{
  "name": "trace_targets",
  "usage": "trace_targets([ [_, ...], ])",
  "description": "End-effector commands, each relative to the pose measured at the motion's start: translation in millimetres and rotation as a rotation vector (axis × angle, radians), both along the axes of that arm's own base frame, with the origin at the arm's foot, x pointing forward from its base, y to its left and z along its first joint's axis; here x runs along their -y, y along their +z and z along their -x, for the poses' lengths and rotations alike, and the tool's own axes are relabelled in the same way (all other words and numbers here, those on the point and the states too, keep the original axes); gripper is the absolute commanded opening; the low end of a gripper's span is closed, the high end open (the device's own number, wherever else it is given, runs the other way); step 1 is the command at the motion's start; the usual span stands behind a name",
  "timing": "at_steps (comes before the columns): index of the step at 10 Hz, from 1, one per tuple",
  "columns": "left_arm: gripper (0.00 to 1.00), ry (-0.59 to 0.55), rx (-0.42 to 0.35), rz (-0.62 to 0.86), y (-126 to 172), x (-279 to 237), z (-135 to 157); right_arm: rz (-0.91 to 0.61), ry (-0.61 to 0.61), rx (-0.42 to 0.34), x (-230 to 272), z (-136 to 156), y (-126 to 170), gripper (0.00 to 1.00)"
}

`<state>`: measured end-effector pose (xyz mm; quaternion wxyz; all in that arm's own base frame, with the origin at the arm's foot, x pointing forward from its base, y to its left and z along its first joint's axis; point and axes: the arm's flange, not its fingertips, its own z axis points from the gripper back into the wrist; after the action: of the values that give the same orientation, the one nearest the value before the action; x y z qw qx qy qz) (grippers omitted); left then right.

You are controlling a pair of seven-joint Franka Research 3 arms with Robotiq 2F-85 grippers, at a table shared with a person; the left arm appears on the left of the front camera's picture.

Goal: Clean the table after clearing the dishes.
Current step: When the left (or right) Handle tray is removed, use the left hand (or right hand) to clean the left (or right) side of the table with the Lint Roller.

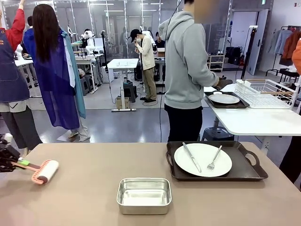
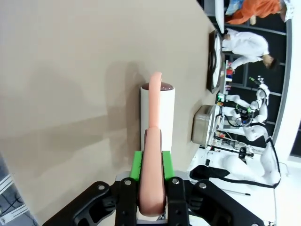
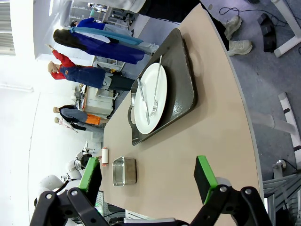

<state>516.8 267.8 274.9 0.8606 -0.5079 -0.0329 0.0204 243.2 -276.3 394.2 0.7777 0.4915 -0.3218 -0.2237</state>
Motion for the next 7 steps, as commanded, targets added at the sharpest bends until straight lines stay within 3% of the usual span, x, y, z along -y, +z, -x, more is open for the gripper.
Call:
trace_targets([
  [1,0.2,-0.018,-0.038,-0.108,2.2,-19.5,6.0,-0.003,0.001,0.013,0.0,1.6,1.9,1.0],
  [6,0.2,0.084,-0.003,-0.234,119.0,-14.0,73.4,-0.003,0.001,0.013,0.0,1.6,1.9,1.0],
  [7,0.2,0.088,0.065,-0.215,148.0,-4.1,91.3,-0.003,0.001,0.013,0.0,1.6,1.9,1.0],
])
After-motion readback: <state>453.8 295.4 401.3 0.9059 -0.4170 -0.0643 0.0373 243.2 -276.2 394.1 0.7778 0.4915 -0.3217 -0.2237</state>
